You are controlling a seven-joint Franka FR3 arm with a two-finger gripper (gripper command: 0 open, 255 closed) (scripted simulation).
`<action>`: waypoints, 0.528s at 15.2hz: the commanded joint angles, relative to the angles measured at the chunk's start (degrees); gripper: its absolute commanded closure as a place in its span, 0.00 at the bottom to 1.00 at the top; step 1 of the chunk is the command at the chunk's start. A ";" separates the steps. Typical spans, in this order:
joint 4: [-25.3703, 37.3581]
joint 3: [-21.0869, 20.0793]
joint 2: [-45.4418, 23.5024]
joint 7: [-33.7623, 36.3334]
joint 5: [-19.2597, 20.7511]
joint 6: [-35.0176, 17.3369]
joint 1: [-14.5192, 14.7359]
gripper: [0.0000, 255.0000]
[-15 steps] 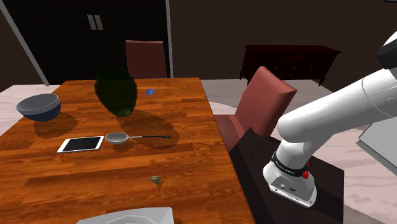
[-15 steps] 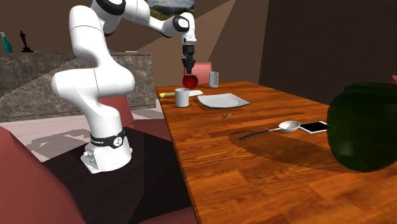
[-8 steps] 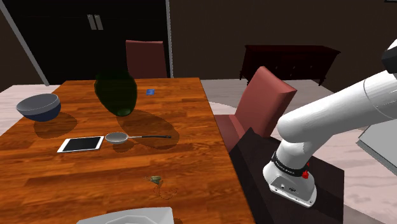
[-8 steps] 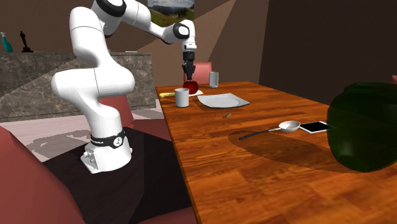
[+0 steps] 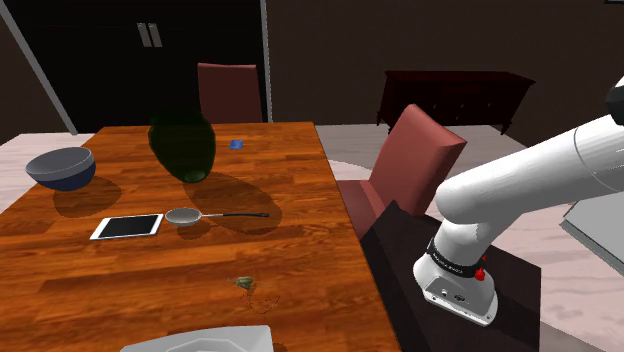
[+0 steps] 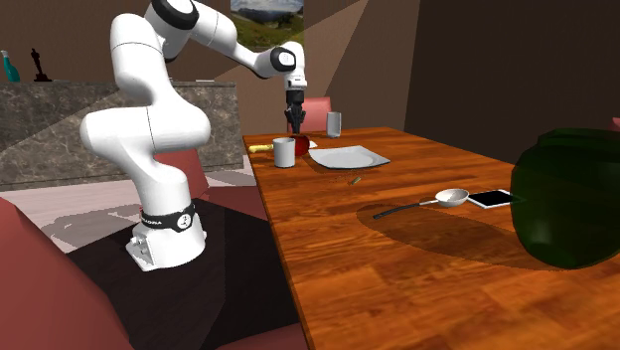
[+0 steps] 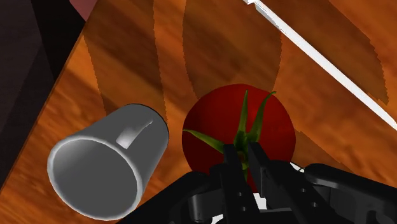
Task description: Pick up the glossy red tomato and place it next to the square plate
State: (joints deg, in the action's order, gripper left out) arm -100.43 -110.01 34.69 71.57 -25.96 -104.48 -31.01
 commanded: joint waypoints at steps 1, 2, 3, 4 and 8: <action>-0.11 -0.05 0.04 -0.04 -0.07 -0.19 -0.02 1.00; -0.11 -0.05 0.04 -0.04 -0.07 -0.19 -0.02 1.00; -0.11 -0.05 0.04 -0.04 -0.07 -0.19 -0.02 1.00; -0.11 -0.05 0.04 -0.04 -0.07 -0.19 -0.02 1.00; -0.11 -0.05 0.04 -0.04 -0.07 -0.19 -0.02 0.00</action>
State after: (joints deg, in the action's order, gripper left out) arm -100.55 -110.06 34.73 71.52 -26.03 -104.66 -31.03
